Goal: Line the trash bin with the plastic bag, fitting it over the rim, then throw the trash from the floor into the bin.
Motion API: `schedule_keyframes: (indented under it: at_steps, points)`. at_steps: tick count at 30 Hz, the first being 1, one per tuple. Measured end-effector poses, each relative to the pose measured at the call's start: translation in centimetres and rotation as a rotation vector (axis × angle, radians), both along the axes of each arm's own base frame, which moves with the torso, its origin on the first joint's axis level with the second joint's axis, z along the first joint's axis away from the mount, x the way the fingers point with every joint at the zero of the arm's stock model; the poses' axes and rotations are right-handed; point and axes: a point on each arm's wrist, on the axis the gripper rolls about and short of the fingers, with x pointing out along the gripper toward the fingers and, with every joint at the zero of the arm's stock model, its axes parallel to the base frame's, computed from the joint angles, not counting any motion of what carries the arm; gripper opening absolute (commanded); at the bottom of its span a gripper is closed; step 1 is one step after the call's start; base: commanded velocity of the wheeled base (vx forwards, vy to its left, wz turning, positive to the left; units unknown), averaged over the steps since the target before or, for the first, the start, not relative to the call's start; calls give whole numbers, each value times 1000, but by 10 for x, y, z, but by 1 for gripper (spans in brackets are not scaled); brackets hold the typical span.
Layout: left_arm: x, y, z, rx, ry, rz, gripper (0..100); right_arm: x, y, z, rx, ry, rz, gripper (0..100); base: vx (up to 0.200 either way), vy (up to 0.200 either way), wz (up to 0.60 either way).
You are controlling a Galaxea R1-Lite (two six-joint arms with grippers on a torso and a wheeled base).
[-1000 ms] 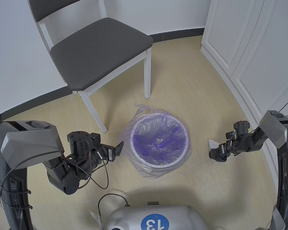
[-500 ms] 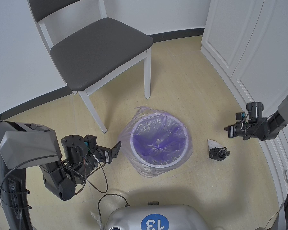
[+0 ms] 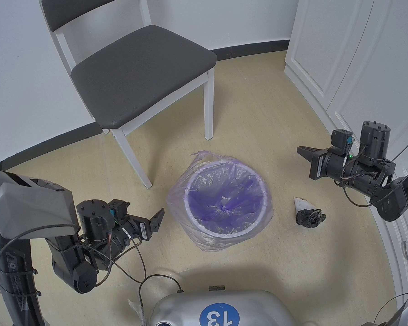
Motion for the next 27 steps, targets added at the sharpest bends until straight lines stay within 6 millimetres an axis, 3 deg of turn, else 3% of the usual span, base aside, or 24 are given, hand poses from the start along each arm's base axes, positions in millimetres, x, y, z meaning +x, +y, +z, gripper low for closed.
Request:
schedule_keyframes:
  at_steps: [5, 12, 17, 21, 27]
  points:
    - [-3, 1, -1, -10, 15, 1, 100, 25, -23, -21, -53, 58, -76, 100, 0, 0, 0]
    - [-8, -1, -2, -42, 40, 0, 100, 80, -57, -72, -112, 237, -163, 100, 0, 0, 0]
    - [-19, -4, -1, -50, 63, -32, 100, 107, -79, -113, -134, 368, -206, 100, -200, 0, 0]
    - [-27, -7, 0, -46, 76, -57, 100, 116, -95, -137, -146, 442, -232, 100, -200, 0, 0]
    - [-26, -8, 2, -53, 67, -60, 100, 121, -104, -155, -167, 488, -240, 100, 0, 0, 0]
